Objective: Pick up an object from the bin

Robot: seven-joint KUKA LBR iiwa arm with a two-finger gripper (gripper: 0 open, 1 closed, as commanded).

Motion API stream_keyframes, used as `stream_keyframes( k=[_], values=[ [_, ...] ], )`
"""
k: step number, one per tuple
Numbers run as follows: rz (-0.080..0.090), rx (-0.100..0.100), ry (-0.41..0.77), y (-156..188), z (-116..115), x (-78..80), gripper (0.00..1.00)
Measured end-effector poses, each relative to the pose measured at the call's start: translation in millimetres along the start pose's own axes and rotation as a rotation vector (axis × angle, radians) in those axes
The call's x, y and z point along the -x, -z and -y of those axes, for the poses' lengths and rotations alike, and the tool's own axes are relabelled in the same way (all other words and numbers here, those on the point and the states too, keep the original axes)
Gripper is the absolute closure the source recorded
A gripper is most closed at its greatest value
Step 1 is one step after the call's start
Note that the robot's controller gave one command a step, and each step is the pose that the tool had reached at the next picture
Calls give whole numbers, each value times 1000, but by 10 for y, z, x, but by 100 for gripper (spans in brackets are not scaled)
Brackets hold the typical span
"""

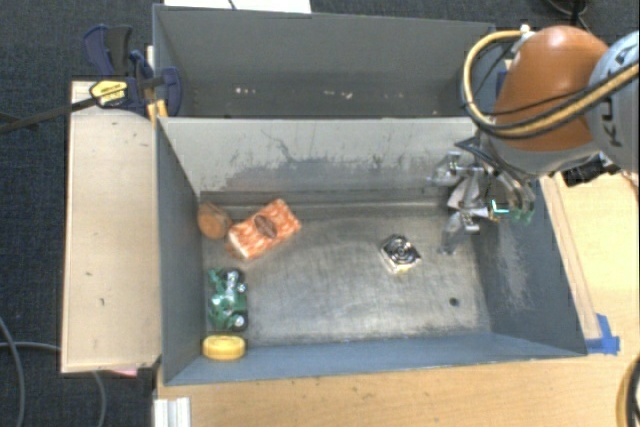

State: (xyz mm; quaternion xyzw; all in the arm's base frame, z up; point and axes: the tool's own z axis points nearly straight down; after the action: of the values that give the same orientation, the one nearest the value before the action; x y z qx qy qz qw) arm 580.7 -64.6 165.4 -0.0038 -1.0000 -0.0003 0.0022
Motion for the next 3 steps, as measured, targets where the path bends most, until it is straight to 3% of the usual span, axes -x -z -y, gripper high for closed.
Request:
stream_keyframes(
  k=[1,2,3],
  values=[
    [8,-1,3,43,-2,19,100],
    [8,-1,3,43,-2,19,100],
    [8,-1,-125,-14,-132,16,100]
  ],
)
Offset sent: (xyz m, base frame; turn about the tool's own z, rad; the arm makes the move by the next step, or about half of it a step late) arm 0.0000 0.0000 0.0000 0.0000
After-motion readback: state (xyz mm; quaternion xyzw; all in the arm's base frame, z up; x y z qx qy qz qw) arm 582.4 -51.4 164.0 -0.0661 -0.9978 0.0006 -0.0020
